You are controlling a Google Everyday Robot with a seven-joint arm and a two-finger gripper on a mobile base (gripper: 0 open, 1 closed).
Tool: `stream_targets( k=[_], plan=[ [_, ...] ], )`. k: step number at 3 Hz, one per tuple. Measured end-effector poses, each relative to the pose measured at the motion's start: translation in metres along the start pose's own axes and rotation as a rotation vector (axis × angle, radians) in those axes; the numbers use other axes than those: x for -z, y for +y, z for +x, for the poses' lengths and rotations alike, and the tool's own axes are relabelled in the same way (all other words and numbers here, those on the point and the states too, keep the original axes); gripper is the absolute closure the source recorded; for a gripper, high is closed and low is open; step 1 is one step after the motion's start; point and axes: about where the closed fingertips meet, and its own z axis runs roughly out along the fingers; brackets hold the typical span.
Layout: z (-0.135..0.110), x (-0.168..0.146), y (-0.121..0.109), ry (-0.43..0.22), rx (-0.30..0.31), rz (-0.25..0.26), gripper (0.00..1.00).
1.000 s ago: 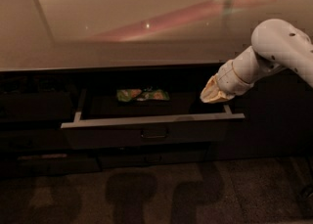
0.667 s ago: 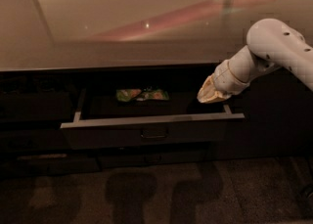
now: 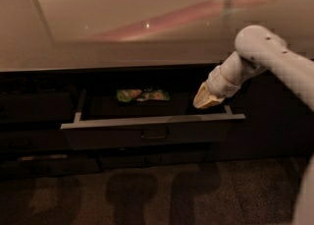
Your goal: Open top drawer
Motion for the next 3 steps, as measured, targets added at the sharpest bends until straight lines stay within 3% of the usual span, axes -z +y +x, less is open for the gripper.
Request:
stream_targets(
  k=[2,3],
  plan=[
    [0.006,-0.013,0.001,-0.011,-0.007,-0.027,1.00],
    [-0.011,-0.031,0.002,0.052,0.037,-0.076,1.00]
  ],
)
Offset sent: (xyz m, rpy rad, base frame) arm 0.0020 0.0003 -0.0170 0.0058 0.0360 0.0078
